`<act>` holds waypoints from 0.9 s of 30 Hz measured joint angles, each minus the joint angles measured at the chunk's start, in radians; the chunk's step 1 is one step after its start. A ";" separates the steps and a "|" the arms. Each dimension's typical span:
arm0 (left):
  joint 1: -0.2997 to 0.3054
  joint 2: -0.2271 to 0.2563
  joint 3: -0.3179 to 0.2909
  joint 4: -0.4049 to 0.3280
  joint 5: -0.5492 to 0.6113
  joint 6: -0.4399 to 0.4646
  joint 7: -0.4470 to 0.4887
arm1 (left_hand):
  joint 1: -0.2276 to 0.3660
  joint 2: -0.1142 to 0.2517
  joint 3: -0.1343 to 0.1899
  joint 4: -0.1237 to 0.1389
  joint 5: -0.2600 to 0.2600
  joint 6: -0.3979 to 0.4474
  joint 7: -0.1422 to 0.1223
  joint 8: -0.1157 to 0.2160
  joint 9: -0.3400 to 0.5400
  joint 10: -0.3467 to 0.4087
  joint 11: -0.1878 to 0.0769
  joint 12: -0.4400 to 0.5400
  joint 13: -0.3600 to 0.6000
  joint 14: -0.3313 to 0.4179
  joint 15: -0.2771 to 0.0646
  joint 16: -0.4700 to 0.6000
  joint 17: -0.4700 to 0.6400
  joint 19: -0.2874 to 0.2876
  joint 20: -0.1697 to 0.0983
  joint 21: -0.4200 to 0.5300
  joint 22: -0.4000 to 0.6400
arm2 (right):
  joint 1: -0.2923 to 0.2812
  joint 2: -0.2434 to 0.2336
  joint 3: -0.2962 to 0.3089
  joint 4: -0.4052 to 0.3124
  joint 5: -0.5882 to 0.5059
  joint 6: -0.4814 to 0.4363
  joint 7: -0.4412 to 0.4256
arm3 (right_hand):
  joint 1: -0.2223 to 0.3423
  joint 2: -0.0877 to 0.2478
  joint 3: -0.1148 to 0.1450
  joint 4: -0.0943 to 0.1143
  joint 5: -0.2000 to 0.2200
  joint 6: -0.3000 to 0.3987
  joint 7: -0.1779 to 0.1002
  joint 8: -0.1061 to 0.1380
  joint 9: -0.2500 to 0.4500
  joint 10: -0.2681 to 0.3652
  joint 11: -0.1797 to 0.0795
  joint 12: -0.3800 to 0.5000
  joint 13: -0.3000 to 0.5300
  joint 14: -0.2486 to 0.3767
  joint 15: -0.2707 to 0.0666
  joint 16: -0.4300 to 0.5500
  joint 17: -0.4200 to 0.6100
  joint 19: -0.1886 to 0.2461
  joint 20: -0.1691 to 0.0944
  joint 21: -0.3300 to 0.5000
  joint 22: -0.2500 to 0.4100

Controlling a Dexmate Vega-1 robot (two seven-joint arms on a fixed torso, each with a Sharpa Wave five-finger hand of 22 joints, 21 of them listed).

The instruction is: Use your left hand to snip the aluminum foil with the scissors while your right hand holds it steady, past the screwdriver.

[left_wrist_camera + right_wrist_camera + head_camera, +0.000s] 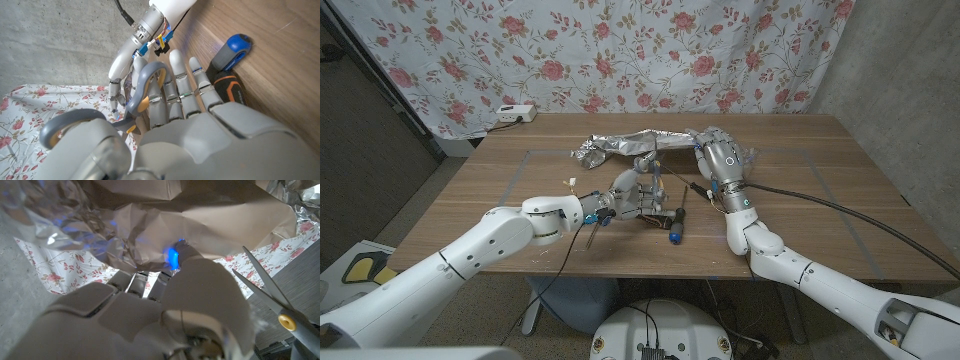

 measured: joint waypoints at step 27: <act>-0.096 -0.076 0.060 0.117 0.017 0.053 -0.069 | 0.002 0.002 0.004 0.004 0.000 0.000 0.003 -0.004 0.003 0.002 0.002 0.000 0.000 0.000 0.000 0.000 0.000 0.000 0.000 0.000 0.000 | -0.042 -0.028 0.026 -0.044 -0.004 0.014 0.007 | 0.000 0.000 0.003 0.003 0.000 0.000 0.000 0.000 0.000 0.000 0.000 0.000 -0.004 0.000 0.000 0.000 0.005 -0.009 0.002 0.000 0.000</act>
